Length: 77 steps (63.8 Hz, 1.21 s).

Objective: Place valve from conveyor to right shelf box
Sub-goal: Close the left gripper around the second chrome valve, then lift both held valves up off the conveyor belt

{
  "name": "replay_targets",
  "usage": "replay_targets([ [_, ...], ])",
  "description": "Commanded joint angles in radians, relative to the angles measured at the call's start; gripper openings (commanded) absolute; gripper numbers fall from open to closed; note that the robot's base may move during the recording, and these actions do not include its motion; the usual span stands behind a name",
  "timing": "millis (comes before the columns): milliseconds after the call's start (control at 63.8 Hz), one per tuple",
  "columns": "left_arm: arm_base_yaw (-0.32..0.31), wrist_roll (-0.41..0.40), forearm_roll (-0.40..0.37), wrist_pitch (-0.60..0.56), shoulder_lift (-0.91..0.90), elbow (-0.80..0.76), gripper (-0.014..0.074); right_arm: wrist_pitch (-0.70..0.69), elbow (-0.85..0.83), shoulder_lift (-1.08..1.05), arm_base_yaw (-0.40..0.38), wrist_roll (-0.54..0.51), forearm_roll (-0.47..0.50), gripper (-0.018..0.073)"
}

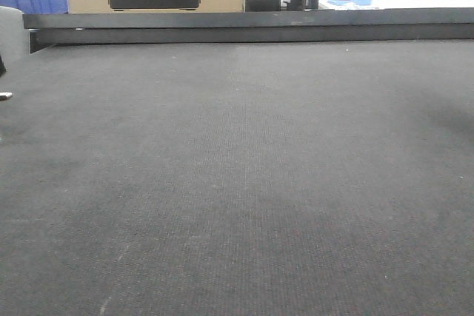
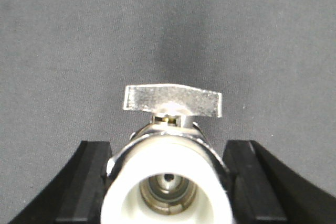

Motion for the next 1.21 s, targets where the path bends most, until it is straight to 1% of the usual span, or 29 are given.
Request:
replay_targets([
  [0,0.000,0.002,-0.002,-0.017,0.025,-0.010,0.0582,-0.039,-0.006,-0.016,-0.001,-0.010,0.001,-0.0153],
  [266,0.000,0.002,-0.002,-0.078,0.052,-0.010,0.0582,-0.039,-0.006,-0.016,-0.001,-0.010,0.003,-0.0153],
  [454,0.000,0.002,-0.002,-0.082,0.062,-0.010,0.0580,-0.039,-0.006,-0.016,-0.001,-0.010,0.003,-0.0153],
  [580,0.000,0.002,-0.002,-0.066,0.091,-0.010,0.0541,-0.039,-0.006,-0.016,-0.001,-0.010,0.003,-0.0153],
  [627,0.000,0.002,-0.002,-0.066,0.100,-0.010,0.0496,-0.039,-0.006,-0.016,-0.001,-0.010,0.003,-0.0153],
  [721,0.000,0.002,-0.002,-0.066,0.101,-0.012,0.0356,-0.033,-0.006,-0.016,-0.001,-0.010,0.003,-0.0153],
  [768,0.000,0.002,-0.002,-0.066,0.101,-0.016,0.0246,-0.033,-0.006,-0.016,-0.001,-0.010,0.003,-0.0153],
  [830,0.000,0.002,-0.002,-0.066,0.099,-0.023,0.0142,-0.033,-0.006,-0.016,-0.001,-0.010,0.003,-0.0153],
  [862,0.000,0.002,-0.002,-0.066,0.099,-0.030,0.0049,-0.033,-0.006,-0.016,-0.001,-0.010,0.003,-0.0153],
  [893,0.000,0.002,-0.002,-0.066,0.099,-0.038,-0.0013,-0.033,-0.006,-0.016,-0.001,-0.010,0.003,-0.0153],
  [909,0.000,0.002,-0.002,-0.066,0.099,-0.041,-0.0059,-0.033,-0.006,-0.016,-0.001,-0.010,0.003,-0.0153],
  [940,0.000,0.002,-0.002,-0.058,0.099,-0.049,-0.0115,-0.033,-0.006,-0.016,-0.001,-0.010,0.003,-0.0153],
  [1081,0.000,0.002,-0.002,-0.002,0.069,-0.088,-0.0111,-0.035,-0.006,-0.016,-0.001,-0.010,0.003,-0.0153],
  [1191,-0.002,0.002,-0.025,0.025,-0.005,-0.107,-0.0111,-0.023,-0.012,-0.025,-0.001,-0.010,0.010,-0.0153],
])
